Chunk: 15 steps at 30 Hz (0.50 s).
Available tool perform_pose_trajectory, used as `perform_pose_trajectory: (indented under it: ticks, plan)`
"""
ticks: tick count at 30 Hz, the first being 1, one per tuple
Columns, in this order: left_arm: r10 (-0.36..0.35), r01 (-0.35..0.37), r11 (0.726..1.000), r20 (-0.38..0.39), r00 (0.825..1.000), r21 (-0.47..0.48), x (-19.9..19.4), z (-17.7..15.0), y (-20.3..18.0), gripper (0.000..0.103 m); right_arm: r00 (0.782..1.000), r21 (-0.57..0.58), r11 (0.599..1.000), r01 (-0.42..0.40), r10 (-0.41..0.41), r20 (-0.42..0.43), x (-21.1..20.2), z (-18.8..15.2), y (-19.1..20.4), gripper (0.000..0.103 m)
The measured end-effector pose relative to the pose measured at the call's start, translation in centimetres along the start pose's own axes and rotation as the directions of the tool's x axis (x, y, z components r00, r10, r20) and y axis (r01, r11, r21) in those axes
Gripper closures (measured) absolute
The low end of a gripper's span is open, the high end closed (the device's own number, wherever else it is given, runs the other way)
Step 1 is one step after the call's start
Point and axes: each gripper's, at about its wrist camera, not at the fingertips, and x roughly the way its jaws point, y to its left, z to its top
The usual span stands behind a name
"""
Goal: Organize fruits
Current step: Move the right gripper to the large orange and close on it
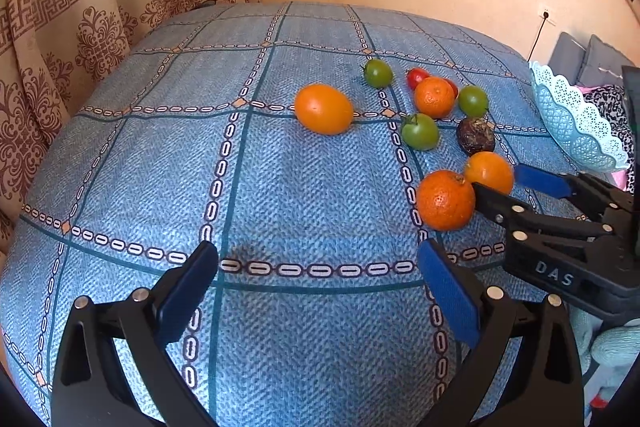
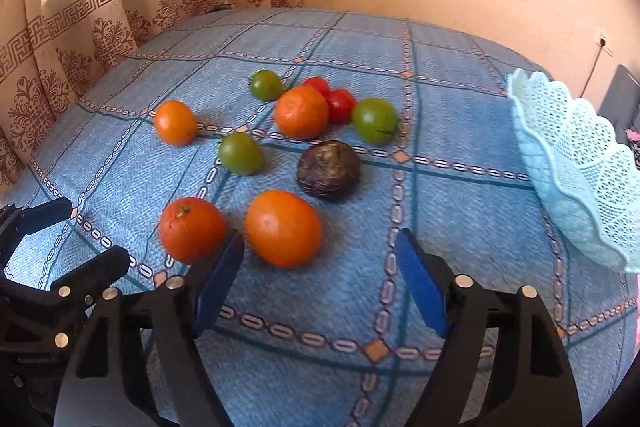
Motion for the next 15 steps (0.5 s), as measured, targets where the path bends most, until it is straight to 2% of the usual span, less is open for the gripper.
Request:
perform_pose_trajectory:
  ticks: [2, 4, 6, 8, 11, 15]
  plan:
    - [0.003, -0.003, 1.000, -0.001, 1.000, 0.008, 0.0, 0.0, -0.1, 0.005, 1.000, -0.005, 1.000, -0.021, 0.021, -0.011, 0.5, 0.1, 0.2, 0.041]
    - [0.011, -0.011, 1.000, 0.000, 1.000, 0.017, 0.1, 0.1, -0.3, 0.005, 0.999, -0.010, 0.999, -0.032, 0.032, -0.015, 0.9, 0.2, 0.5, 0.043]
    - [0.023, -0.023, 0.999, 0.000, 1.000, 0.026, 0.1, 0.2, -0.4, 0.005, 0.999, -0.011, 0.999, -0.046, 0.046, -0.009, 0.8, 0.3, 0.6, 0.055]
    - [0.038, -0.038, 0.998, 0.000, 0.999, 0.040, 0.2, 0.4, -0.6, 0.005, 0.997, 0.000, 0.997, -0.073, 0.073, -0.006, 0.7, 0.3, 0.5, 0.062]
    - [0.054, -0.055, 0.996, 0.010, 0.998, 0.063, 0.2, 0.7, -1.1, 0.005, 0.996, 0.016, 0.995, -0.094, 0.094, -0.005, 0.4, 0.2, 0.3, 0.062]
    - [0.051, -0.053, 0.994, 0.025, 0.998, 0.096, -0.1, 1.1, -2.1, 0.005, 0.997, 0.046, 0.996, -0.082, 0.082, 0.012, -0.5, 0.0, -0.5, 0.062]
